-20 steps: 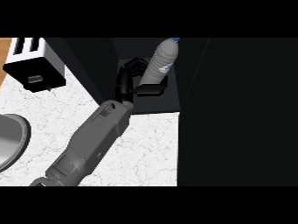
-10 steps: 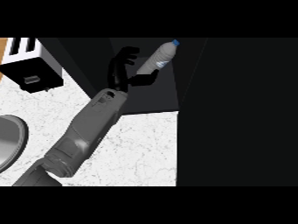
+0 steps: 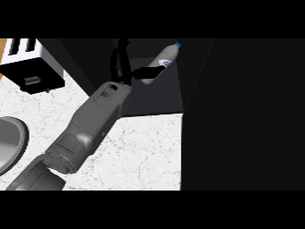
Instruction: Pick up the bottled water, place it into the cabinet and close the cabinet
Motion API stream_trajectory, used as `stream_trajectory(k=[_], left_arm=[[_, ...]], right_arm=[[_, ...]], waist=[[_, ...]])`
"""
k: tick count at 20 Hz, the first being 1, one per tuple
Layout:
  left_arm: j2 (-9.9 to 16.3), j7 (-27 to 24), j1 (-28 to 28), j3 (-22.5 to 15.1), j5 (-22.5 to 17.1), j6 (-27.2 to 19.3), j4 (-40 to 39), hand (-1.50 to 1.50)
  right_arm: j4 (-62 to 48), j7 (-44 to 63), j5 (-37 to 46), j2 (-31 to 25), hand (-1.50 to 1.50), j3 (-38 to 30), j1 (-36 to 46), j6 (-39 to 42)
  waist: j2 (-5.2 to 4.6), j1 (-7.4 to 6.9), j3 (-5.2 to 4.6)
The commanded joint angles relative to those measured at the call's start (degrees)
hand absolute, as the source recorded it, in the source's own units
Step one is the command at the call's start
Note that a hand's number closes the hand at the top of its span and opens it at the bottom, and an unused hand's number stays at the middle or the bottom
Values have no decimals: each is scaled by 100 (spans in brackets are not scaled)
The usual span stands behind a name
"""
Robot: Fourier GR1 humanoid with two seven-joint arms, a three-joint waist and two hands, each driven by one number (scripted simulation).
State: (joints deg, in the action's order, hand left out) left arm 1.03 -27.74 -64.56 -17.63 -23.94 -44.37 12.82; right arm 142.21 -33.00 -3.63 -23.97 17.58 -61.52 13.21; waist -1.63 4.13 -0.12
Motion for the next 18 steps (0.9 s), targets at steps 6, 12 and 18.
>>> stream_trajectory(k=[6, 12, 18], left_arm=[[-101, -1223, 251, 670, -815, 1579, 962, 150], [-102, -1285, 449, 457, -1081, 1882, 1146, 150], [-103, -933, 1091, -252, -1641, 2511, 1993, 150]], right_arm=[[474, 135, -318, -113, -150, -41, -247, 152], [493, 574, -4, 153, -150, 259, 193, -86], [936, 577, 76, 8, -150, 362, -155, -62]], waist=[[63, 36, -2], [117, -195, 5], [155, -167, 0]])
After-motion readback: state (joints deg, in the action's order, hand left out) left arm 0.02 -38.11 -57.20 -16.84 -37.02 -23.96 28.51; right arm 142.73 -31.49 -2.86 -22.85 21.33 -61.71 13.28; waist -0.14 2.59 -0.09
